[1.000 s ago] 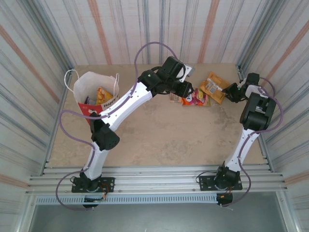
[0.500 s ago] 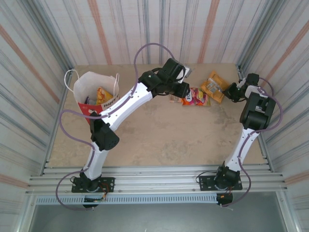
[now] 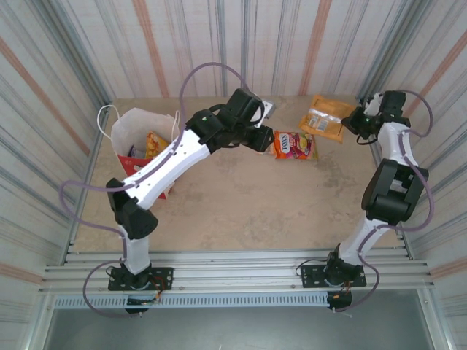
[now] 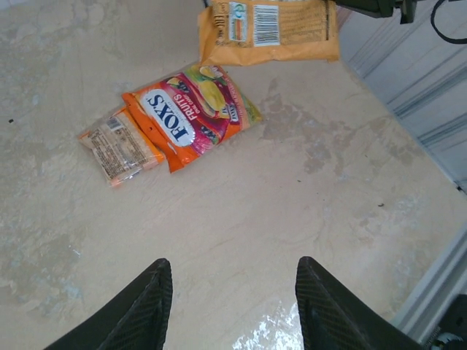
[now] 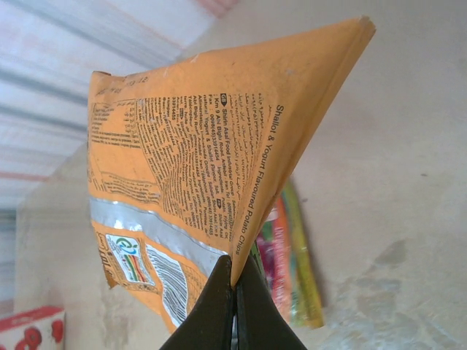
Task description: Place the snacks into the paper bag
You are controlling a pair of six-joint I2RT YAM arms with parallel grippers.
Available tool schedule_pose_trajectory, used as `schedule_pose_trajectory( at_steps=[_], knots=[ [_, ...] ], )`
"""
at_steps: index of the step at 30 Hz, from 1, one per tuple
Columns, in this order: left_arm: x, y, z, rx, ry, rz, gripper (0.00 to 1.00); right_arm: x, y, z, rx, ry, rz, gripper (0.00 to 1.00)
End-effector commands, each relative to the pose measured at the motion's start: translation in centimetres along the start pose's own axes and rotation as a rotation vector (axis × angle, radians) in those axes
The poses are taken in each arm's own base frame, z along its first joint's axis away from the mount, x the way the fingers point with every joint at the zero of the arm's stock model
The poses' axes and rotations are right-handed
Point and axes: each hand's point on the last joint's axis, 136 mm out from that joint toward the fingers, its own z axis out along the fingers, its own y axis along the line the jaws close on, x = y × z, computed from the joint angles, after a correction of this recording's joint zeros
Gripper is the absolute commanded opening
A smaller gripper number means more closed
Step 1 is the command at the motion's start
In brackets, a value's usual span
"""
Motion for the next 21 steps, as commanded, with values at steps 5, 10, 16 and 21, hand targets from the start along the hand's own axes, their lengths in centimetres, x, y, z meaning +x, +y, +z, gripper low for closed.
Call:
schedule_pose_trajectory(
  at_steps=[5,10,16,21],
  knots=[
    [2.3,-3.7,-3.8,0.218,0.021,0.203,0.54,6.5,9.6,-3.9,-0.096,0.083,-0.381,0.0],
    [3.5,-4.3,-5.6,0.264,0.042,0.234,0.57,11.7,14.7,-6.4,-0.183,0.083,-0.698,0.0],
    [4.7,-3.6,-6.7,0.291,0.04,0.248,0.59,18.7,18.7,-9.2,-0.356,0.023,-1.058,0.0],
    [5.3,-2.8,-7.6,0.274,0.038,0.244,0.65,21.8,19.3,-11.0,-0.437,-0.037,-1.169,0.0]
  ],
)
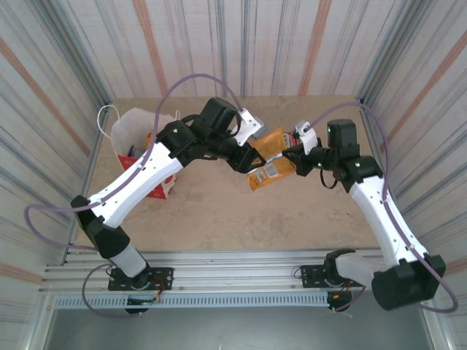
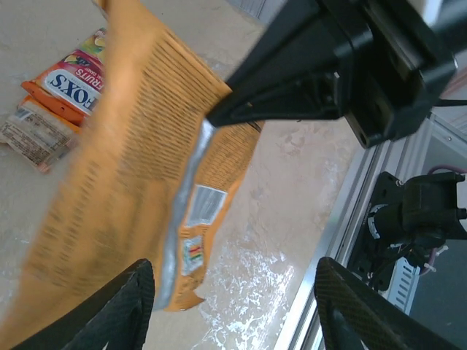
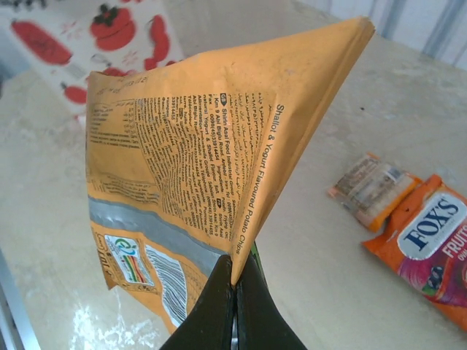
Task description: Place the snacks into the paper bag
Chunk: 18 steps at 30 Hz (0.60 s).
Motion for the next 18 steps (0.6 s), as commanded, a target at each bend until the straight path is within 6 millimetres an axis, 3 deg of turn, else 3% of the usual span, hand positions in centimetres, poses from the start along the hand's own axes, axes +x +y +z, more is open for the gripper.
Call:
schedule_pose_trajectory(
  at_steps=[1,6,10,18],
  knots=[
    [0.7,0.1,-1.6,-0.008,-0.013,0.022,0.67,-0.8,1.2,-0.7,-0.009,-0.072,-0.16,0.0],
    [2.4,0.3,-1.3,0.021,0.011,-0.001,0.7,-0.2,2.7,-0.8,-0.05,-0.083,-0.23,0.0],
    [2.7,-0.5,-0.5,0.089,0.009,0.009,0.71,-1.7,3.9,-1.9,-0.069,-0.141,-0.292,0.0],
    [3.0,1.2,0.1,0.014,0.025,0.08,0.71,-2.7,5.3,-1.8,-0.124,-0.176,-0.361,0.0]
  ],
)
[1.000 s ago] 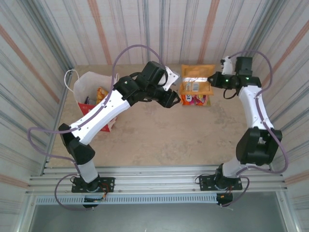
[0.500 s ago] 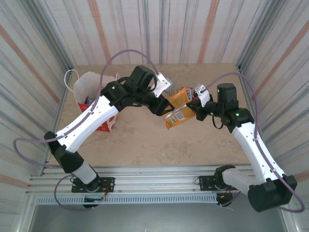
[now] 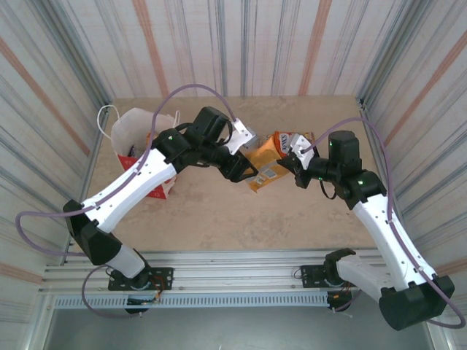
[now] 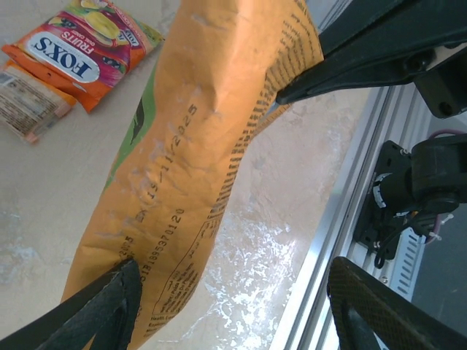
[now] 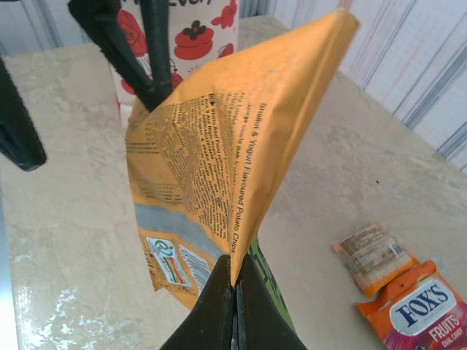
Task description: Place the snacks into the paper bag
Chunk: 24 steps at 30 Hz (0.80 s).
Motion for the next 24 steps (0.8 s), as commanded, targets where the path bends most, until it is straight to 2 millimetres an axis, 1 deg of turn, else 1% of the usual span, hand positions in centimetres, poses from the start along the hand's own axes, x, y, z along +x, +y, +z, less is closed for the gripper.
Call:
schedule_pose_trajectory(
  at_steps=[1,4,9,11,12,13,17,19,21,24],
  knots=[
    [-0.4,0.5,-0.5,-0.022,-0.013,0.066,0.71,-2.2,0.8,-0.2,-0.04,-0.067,-0.088,0.0],
    [-0.5,1.0,-1.0,-0.06,-0.012,0.084,0.72,-2.1,0.8,-0.2,-0.039,-0.058,-0.104,0.0],
    [-0.4,1.2,-3.6,-0.125,-0.012,0.099,0.73,-2.2,1.0,-0.5,-0.044,-0.045,-0.109,0.0],
    [0.0,1.1,-4.2,-0.137,-0.01,0.114,0.73,-2.3,1.3,-0.5,-0.059,-0.053,-0.117,0.0],
    [0.1,1.1,-4.3,-0.14,-0.01,0.121,0.74,-2.0,1.2,0.1,-0.076,-0.044,-0.106,0.0],
    [0.2,1.1,-4.2,-0.138,-0.008,0.128,0.74,-2.0,1.3,0.3,-0.088,-0.047,-0.104,0.0],
    [0.6,1.0,-3.1,-0.105,0.022,0.131,0.74,-2.6,1.5,0.6,-0.125,-0.061,-0.121,0.0],
    [0.6,0.9,-3.3,-0.097,0.041,0.144,0.74,-2.6,1.5,0.7,-0.135,-0.056,-0.128,0.0],
    [0.5,1.2,-3.5,-0.122,0.048,0.152,0.75,-2.6,1.6,0.9,-0.146,-0.057,-0.133,0.0],
    [0.4,1.2,-3.7,-0.123,0.048,0.185,0.76,-3.1,2.2,0.9,-0.178,-0.077,-0.142,0.0]
  ],
)
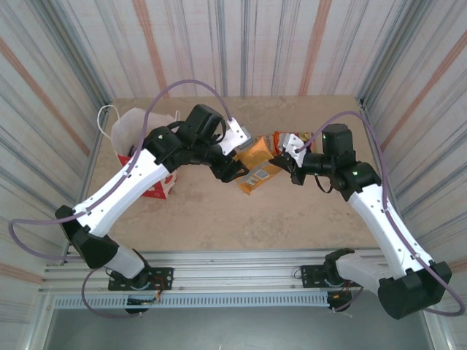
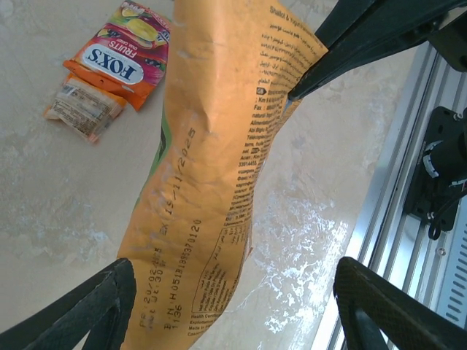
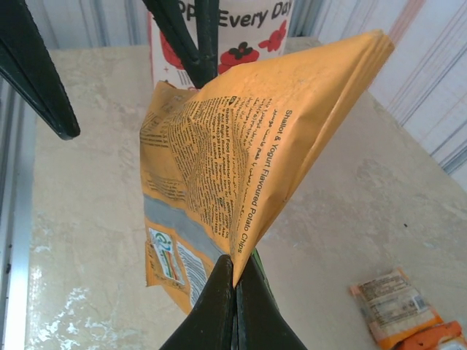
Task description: Place the snacks into the paper bag
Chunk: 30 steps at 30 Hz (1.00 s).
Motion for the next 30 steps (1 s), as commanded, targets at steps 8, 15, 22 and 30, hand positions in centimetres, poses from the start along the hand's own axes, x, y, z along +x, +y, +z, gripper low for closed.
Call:
schedule_pose_trajectory(
  at_steps=[8,15,22,30],
  knots=[
    [-0.1,2.1,-0.6,-0.037,0.02,0.055,0.76,-1.4,1.4,0.2,-0.088,-0.045,-0.075,0.0],
    [0.4,1.7,0.1,0.034,0.039,0.081,0.76,-1.6,1.1,0.5,-0.082,-0.054,-0.067,0.0],
    [0.1,-0.1,2.3,0.198,0.039,0.032,0.66,-1.8,0.9,0.6,-0.073,-0.063,-0.062,0.0],
    [-0.3,-1.3,2.7,0.292,0.031,0.038,0.42,-1.6,0.5,0.8,-0.062,-0.06,-0.061,0.0]
  ],
)
